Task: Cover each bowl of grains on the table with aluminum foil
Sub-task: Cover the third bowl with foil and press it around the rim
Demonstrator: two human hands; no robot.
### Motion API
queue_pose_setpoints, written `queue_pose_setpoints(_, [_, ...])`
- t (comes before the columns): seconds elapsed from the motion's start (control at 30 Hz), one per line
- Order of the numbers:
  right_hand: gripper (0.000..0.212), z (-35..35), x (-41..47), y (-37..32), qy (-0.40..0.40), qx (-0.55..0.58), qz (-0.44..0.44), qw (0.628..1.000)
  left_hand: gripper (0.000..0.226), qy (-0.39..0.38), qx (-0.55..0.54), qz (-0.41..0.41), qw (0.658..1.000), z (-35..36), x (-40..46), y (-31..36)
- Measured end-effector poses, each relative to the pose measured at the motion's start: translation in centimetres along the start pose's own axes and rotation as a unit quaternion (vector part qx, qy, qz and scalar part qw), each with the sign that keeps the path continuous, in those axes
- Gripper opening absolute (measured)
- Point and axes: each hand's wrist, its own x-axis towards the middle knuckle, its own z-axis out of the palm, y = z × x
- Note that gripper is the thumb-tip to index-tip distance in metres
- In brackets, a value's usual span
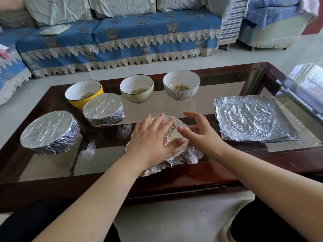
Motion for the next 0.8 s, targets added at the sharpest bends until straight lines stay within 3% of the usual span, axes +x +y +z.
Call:
queue_pose_setpoints(0.1, [0.068,0.1,0.4,0.1,-0.005,0.009,0.064,0.998,0.105,-0.013,0.01,0.001,1.0,0.0,0.2,0.0])
queue_pose_setpoints(0.2, [0.038,0.6,0.7,0.5,-0.015,0.066,0.091,0.994,0.107,-0.022,0.026,0.003,0.999,0.0,0.0,0.1])
queue_pose_setpoints(0.27, [0.029,0.9,0.8,0.8,-0.016,0.1,0.104,0.989,0.105,-0.027,0.026,0.0,0.999,0.0,0.0,0.2])
queue_pose_setpoints(0.57, [0.028,1.8,0.5,1.1,0.03,0.105,0.086,0.99,0.095,-0.034,0.036,0.001,0.999,0.1,0.0,0.4])
queue_pose_setpoints(0.73, [0.021,1.8,0.7,0.4,0.002,0.095,0.089,0.992,0.099,-0.028,0.046,-0.027,0.998,0.5,-0.4,0.8])
queue_pose_setpoints(0.8, [0.029,1.5,0.9,-0.2,-0.014,0.07,0.094,0.993,0.095,-0.031,0.047,-0.03,0.998,0.5,-0.5,1.0])
